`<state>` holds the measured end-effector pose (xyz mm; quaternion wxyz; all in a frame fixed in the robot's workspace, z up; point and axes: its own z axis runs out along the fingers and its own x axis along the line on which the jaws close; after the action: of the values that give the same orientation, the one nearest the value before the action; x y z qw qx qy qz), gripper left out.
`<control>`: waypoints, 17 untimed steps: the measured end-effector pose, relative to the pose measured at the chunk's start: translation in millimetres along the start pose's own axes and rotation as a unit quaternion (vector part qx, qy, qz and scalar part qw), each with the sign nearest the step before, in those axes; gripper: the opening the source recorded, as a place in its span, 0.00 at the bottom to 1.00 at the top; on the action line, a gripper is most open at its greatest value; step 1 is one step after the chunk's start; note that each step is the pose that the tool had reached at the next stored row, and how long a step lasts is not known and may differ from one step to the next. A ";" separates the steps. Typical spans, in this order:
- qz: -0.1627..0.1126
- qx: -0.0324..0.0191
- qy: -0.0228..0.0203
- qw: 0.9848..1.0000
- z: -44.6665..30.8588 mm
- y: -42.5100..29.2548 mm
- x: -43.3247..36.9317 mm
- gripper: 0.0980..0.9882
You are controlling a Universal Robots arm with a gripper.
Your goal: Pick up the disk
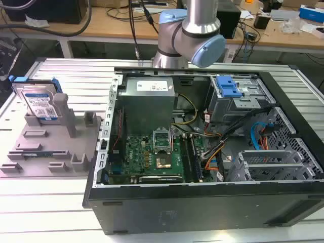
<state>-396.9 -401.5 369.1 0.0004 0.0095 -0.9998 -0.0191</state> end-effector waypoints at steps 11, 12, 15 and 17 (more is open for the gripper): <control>-0.063 0.001 0.002 0.998 0.1 0.1 0.0 0.01; -0.073 0.001 0.003 0.997 0.2 0.1 0.0 0.01; -0.141 0.001 0.005 0.990 0.7 0.0 0.0 0.02; -0.162 0.001 0.006 0.987 0.8 0.0 0.0 0.15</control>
<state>-397.0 -401.4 368.3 0.0035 0.1710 -0.9851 -0.0178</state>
